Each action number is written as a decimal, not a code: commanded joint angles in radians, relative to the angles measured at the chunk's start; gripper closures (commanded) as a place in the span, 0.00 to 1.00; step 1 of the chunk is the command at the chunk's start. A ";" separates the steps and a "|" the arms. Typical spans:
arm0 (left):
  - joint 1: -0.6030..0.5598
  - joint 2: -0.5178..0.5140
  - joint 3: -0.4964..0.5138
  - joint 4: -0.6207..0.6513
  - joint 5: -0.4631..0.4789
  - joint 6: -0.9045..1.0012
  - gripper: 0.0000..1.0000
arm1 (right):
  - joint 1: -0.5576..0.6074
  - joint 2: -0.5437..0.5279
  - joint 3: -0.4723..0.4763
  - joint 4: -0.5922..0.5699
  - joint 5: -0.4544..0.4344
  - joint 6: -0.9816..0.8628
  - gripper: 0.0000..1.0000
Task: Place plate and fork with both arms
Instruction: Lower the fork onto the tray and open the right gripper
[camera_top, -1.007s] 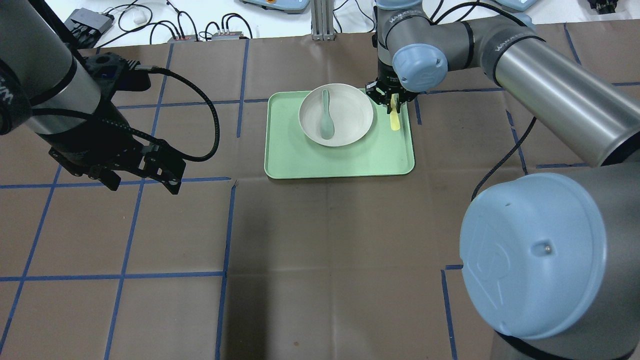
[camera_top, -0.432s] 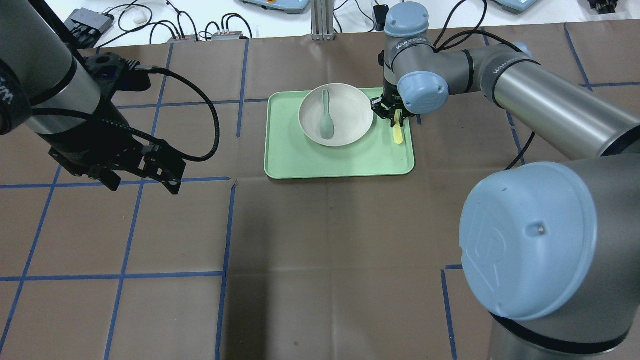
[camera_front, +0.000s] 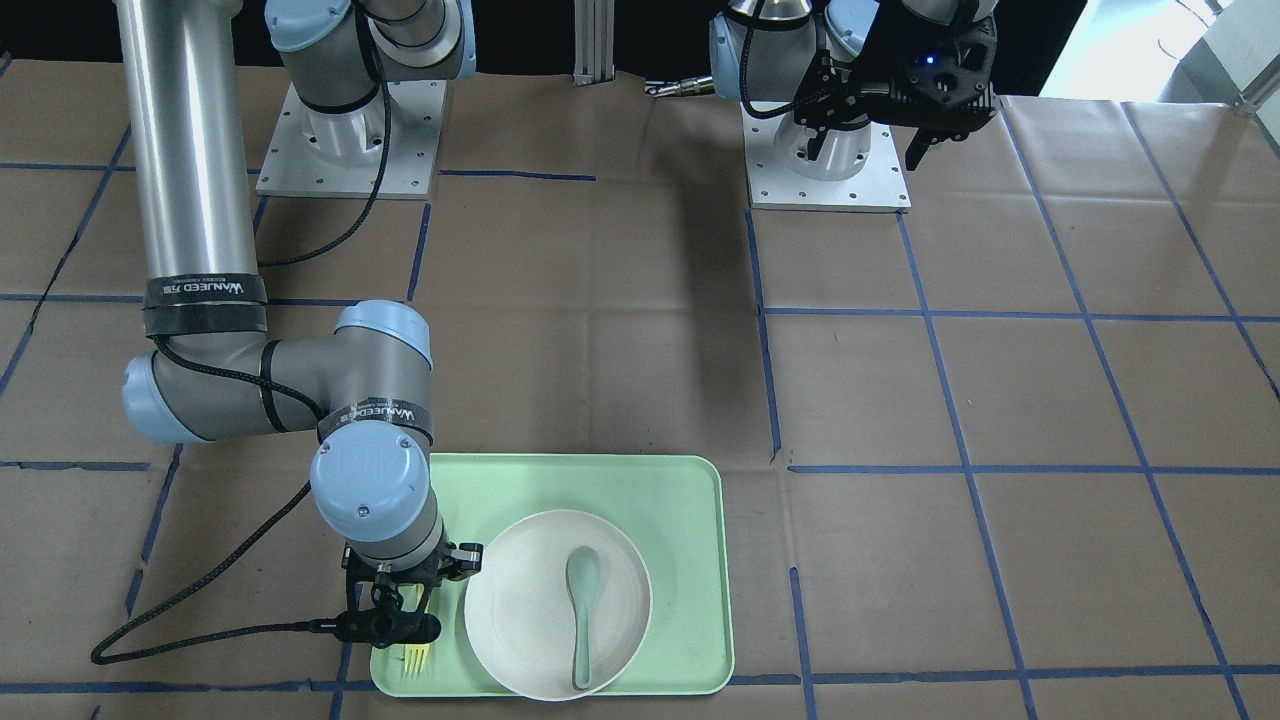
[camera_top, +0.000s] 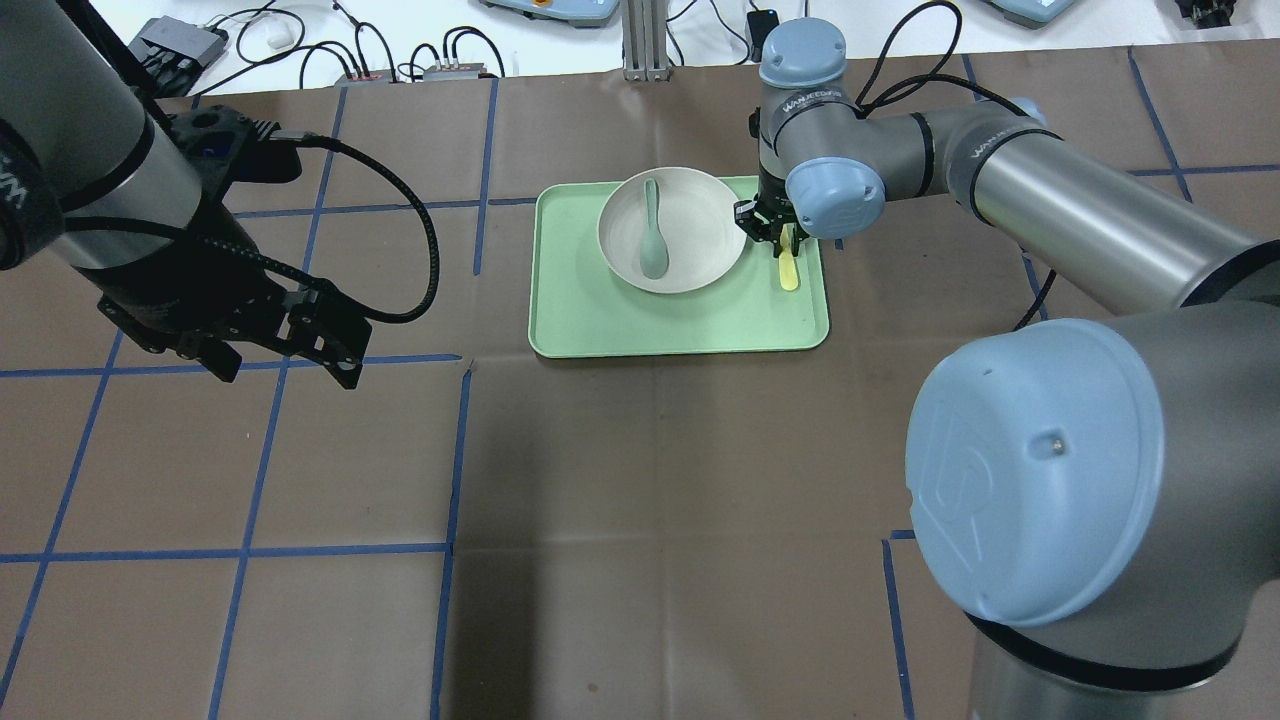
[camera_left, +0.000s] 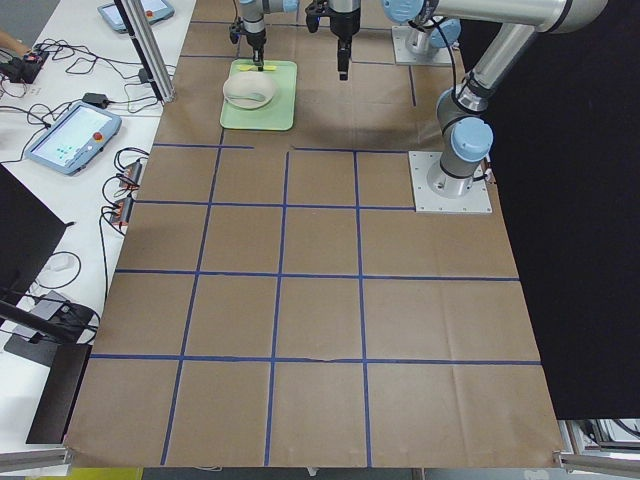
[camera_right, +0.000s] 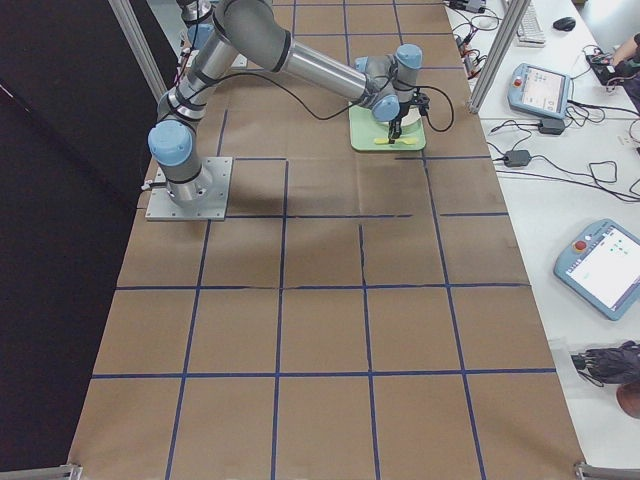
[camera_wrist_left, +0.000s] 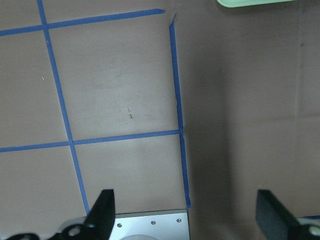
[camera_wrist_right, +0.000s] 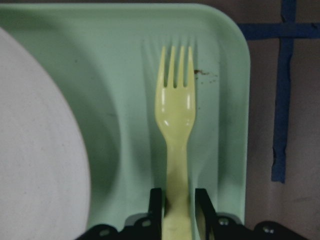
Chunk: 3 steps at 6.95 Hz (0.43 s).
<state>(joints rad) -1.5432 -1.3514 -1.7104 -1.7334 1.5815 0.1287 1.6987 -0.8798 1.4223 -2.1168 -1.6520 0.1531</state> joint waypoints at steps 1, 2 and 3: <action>0.000 0.000 0.000 0.000 -0.002 -0.003 0.00 | -0.008 -0.020 -0.008 0.010 0.011 0.000 0.00; 0.000 0.000 -0.002 0.000 -0.002 -0.004 0.00 | -0.010 -0.045 -0.008 0.033 0.018 0.000 0.00; 0.000 0.000 -0.002 0.000 -0.002 -0.003 0.00 | -0.010 -0.079 -0.005 0.087 0.020 0.000 0.00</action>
<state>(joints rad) -1.5432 -1.3515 -1.7114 -1.7334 1.5801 0.1254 1.6902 -0.9239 1.4159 -2.0774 -1.6369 0.1534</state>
